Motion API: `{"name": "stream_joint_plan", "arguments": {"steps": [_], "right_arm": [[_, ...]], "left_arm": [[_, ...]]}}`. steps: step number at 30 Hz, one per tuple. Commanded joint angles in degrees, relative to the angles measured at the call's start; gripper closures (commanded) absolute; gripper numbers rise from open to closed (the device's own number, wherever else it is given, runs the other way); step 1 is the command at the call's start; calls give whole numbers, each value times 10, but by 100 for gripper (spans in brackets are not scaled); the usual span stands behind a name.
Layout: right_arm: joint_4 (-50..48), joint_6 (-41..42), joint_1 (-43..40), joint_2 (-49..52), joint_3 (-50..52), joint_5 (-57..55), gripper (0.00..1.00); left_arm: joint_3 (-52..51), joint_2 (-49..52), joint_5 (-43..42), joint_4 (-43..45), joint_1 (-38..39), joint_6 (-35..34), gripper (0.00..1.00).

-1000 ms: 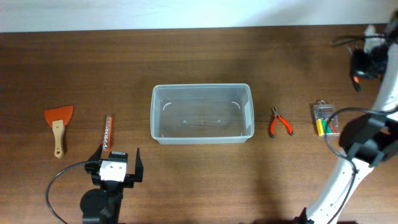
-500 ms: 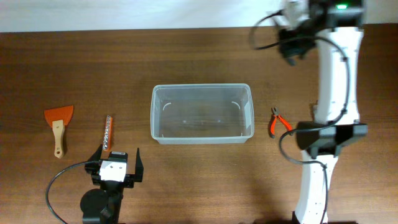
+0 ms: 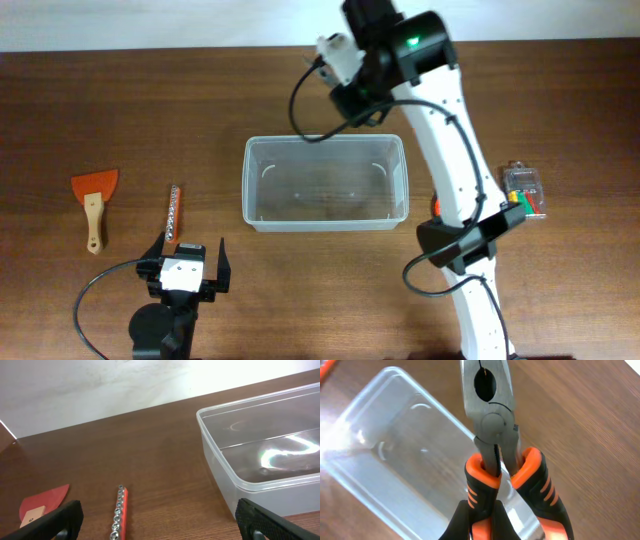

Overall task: Pack container
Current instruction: 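Carry the pliers with the right gripper over the clear container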

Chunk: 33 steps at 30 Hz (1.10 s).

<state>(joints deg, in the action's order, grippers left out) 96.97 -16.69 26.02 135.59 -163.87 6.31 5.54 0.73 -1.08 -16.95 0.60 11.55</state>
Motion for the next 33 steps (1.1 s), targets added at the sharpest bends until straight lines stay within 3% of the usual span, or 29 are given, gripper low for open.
{"name": "stream_joint_plan", "arguments": {"steps": [1,18,33], "right_arm": [[4,-2,30,-36,0,-10,96],[-8,-59,92,-36,259,-31,96],[-126,-92,92,-31,399,-31,96]], "left_arm": [[-3,-4,-6,0,-3,-3,1],[-3,-4,-6,0,-3,-3,1],[-3,-4,-6,0,-3,-3,1]]}}
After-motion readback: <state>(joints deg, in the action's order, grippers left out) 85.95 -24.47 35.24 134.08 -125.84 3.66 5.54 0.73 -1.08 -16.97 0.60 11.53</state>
